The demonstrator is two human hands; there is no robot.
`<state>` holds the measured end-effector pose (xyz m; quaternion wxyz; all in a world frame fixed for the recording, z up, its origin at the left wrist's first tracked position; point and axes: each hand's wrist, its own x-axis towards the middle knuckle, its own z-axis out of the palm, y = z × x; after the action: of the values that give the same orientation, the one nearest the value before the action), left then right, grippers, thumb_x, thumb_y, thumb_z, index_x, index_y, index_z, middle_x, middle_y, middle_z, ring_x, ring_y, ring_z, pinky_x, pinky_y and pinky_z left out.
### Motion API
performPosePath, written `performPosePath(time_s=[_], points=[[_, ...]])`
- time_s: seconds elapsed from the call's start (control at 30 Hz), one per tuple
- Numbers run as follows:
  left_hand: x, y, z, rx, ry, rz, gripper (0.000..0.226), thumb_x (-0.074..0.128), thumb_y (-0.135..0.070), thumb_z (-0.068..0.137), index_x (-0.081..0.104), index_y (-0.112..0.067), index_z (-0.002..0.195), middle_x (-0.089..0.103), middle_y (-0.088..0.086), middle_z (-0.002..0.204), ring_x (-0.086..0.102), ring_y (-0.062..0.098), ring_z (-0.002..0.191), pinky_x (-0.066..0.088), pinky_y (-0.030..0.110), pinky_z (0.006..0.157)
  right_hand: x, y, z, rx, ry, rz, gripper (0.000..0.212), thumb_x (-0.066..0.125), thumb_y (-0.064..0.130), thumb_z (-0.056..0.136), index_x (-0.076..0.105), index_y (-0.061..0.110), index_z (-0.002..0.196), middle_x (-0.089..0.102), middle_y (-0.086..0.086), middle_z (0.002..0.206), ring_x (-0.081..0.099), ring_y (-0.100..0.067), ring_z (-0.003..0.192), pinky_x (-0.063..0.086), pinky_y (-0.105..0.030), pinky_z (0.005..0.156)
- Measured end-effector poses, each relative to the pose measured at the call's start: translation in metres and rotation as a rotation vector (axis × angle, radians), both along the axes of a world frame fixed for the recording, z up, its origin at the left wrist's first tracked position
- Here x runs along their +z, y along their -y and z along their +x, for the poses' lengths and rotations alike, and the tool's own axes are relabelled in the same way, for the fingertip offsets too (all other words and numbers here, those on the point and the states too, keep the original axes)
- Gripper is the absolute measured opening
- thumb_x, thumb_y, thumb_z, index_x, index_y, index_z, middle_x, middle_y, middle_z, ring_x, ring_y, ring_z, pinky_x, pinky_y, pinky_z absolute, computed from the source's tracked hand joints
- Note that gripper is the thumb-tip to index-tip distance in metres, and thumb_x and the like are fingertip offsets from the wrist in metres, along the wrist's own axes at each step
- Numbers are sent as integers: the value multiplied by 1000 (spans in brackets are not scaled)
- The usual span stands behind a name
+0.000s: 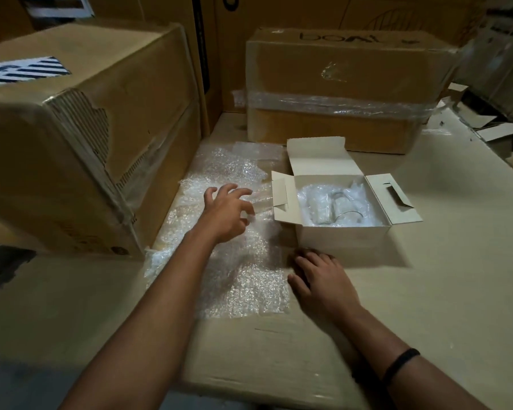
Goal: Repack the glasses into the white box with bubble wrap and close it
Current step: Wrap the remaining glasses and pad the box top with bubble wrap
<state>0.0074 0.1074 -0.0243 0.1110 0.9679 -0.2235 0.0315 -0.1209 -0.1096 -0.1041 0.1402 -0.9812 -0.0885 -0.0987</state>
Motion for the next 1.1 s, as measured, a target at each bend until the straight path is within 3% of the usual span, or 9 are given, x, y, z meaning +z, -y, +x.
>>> performPosePath(time_s=[0.13,0.27,0.37,0.5,0.67,0.77,0.87,0.97,1.1], points=[[14,-26,-12,108,23,-592,20,75,-16,80,67,-26,95,67,-10,104,58,9,104,38,29,95,-2,1,0,9,19,15,39,47,47,90,62,26,118,61,6,125,50,-16,120,37,-35,102],[23,-41,-33,202,73,-827,27,80,-16,76,55,-11,71,46,-6,59,39,6,52,34,25,53,-3,4,4,21,1,105,51,48,57,85,64,22,119,63,5,121,54,-18,115,40,-34,97],[23,-36,-41,159,19,-927,33,81,-20,75,49,-12,69,41,2,58,35,15,53,32,28,52,10,3,3,72,-16,452,74,53,72,79,60,17,128,60,5,126,55,-9,115,45,-27,97],[26,-14,-47,98,-1,-882,35,79,-24,78,46,-22,66,42,-11,54,34,6,48,32,25,49,46,-42,1,154,-387,894,90,78,60,65,43,26,141,54,16,128,54,6,109,49,-13,85],[34,10,-47,142,53,-861,44,78,-24,79,38,-28,63,41,-15,50,34,3,48,28,18,49,55,-63,17,-22,-476,1115,22,65,5,87,62,16,106,72,-7,89,69,-16,73,55,-30,71],[29,9,-43,170,55,-908,40,79,-27,77,42,-23,65,36,-12,58,31,6,54,29,28,54,62,-23,20,-110,-516,1240,19,52,-8,90,63,7,95,67,-13,80,63,-18,58,53,-30,56],[24,15,-45,147,-25,-881,32,80,-31,75,50,-24,69,38,-8,62,33,10,58,30,29,56,70,35,22,-121,-658,1131,22,44,-12,93,60,4,92,61,-12,70,60,-23,57,54,-36,57],[19,33,-53,109,-203,-715,42,80,-32,76,44,-18,58,35,-6,57,31,11,53,26,29,56,82,90,24,-49,-706,717,18,46,-8,94,59,5,90,64,-13,73,64,-23,58,52,-30,51],[2,64,-70,166,-339,-713,30,78,-40,77,70,-11,76,67,-1,70,60,16,63,46,31,63,93,139,28,-61,-687,291,10,60,7,93,62,10,84,67,-6,69,61,-19,48,47,-26,47]])
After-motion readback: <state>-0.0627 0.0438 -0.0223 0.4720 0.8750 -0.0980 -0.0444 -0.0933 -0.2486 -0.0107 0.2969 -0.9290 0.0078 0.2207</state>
